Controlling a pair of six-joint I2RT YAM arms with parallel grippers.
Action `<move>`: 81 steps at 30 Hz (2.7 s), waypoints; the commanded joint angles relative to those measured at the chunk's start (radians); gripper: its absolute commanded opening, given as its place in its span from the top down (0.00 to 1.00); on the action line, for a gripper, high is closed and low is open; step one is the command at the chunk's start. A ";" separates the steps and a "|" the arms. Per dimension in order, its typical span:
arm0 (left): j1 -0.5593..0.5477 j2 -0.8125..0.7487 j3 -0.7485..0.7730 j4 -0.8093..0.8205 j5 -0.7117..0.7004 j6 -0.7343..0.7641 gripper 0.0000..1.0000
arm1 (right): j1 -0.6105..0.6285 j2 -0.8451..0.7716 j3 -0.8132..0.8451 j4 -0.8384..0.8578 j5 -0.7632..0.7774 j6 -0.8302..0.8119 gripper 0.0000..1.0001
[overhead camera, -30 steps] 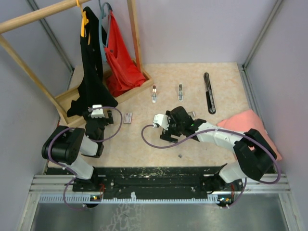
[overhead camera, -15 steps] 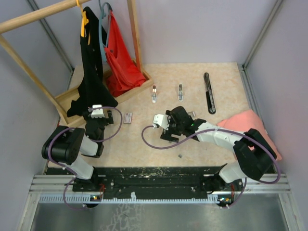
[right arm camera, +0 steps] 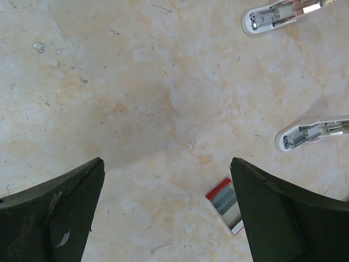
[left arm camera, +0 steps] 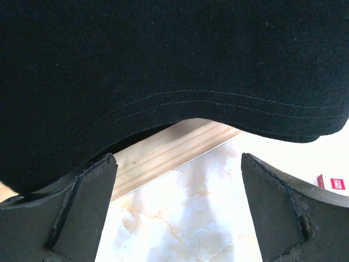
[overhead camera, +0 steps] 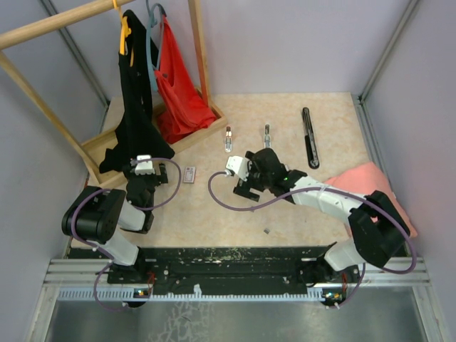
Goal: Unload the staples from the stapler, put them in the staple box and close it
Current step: Pick up the staple from the center of the board.
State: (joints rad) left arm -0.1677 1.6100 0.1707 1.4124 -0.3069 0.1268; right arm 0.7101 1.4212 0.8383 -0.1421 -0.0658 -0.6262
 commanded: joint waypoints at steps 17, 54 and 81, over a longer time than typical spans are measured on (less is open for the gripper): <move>0.005 0.002 0.014 0.022 0.002 -0.018 0.00 | 0.014 0.036 0.048 -0.026 -0.155 -0.003 0.01; 0.005 0.002 0.014 0.022 0.002 -0.017 0.00 | 0.153 0.175 0.015 -0.035 0.116 -0.107 0.01; 0.005 0.002 0.013 0.021 0.002 -0.017 0.00 | 0.157 0.067 -0.049 -0.233 -0.017 -0.282 0.01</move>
State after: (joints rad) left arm -0.1677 1.6100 0.1707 1.4124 -0.3065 0.1268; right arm 0.8566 1.5208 0.8108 -0.3305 -0.0532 -0.8551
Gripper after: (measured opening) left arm 0.998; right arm 0.985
